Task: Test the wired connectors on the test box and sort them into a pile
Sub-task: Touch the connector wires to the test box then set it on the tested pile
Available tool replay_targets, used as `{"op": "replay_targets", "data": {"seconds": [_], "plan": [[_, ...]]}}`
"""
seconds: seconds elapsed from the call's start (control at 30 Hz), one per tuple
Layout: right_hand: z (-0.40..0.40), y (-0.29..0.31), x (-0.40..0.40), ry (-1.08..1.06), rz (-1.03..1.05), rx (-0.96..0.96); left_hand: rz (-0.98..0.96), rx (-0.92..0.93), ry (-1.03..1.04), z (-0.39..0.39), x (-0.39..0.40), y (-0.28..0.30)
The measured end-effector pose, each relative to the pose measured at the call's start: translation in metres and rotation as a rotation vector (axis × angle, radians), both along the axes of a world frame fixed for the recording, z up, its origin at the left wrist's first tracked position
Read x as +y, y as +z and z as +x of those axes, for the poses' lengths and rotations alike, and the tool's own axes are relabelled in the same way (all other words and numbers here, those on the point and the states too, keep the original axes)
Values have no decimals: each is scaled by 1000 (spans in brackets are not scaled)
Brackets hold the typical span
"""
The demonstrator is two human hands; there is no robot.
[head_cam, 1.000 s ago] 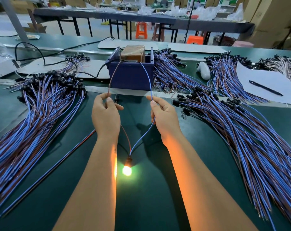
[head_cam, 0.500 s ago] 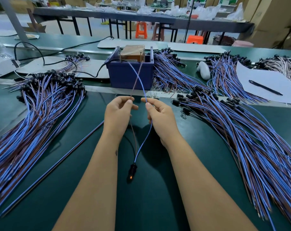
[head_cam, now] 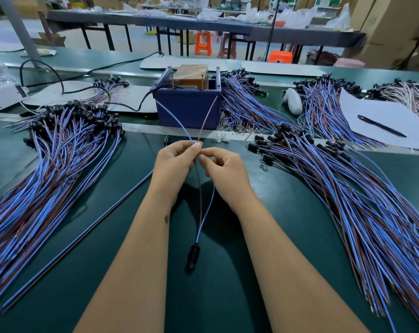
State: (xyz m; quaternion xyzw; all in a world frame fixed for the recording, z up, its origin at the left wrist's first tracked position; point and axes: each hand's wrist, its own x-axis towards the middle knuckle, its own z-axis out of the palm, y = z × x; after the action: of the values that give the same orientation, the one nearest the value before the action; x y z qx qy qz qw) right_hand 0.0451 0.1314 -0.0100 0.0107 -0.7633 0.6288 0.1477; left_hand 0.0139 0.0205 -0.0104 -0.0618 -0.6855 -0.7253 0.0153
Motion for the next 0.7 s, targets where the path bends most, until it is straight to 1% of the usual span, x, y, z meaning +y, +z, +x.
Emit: {"op": "replay_targets", "data": {"seconds": [0.07,0.13,0.2,0.27,0.37,0.43,0.57,0.63,0.7], "plan": [[1,1,0,29,-25,0,-13,-5,-23,1,-1,0],[2,2,1,47,-73,-14,35,-38,-6,0,-2,2],[1,2,3,71,-68,-29,171,-101,31,-3,-3,6],[2,1,3,138,-17,-23,312,-139,42,-5,-6,7],[4,1,0,231,17,19,401,-147,70,-6,-8,6],[5,4,-1,237,-99,24,445,-175,116,-8,-9,5],[4,7,8,109,-372,37,587,-247,165,-11,-16,6],[2,7,10,66,-488,31,577,-227,141,-10,-19,7],[-1,7,13,-14,-559,38,479,-164,41,-5,-19,7]]}}
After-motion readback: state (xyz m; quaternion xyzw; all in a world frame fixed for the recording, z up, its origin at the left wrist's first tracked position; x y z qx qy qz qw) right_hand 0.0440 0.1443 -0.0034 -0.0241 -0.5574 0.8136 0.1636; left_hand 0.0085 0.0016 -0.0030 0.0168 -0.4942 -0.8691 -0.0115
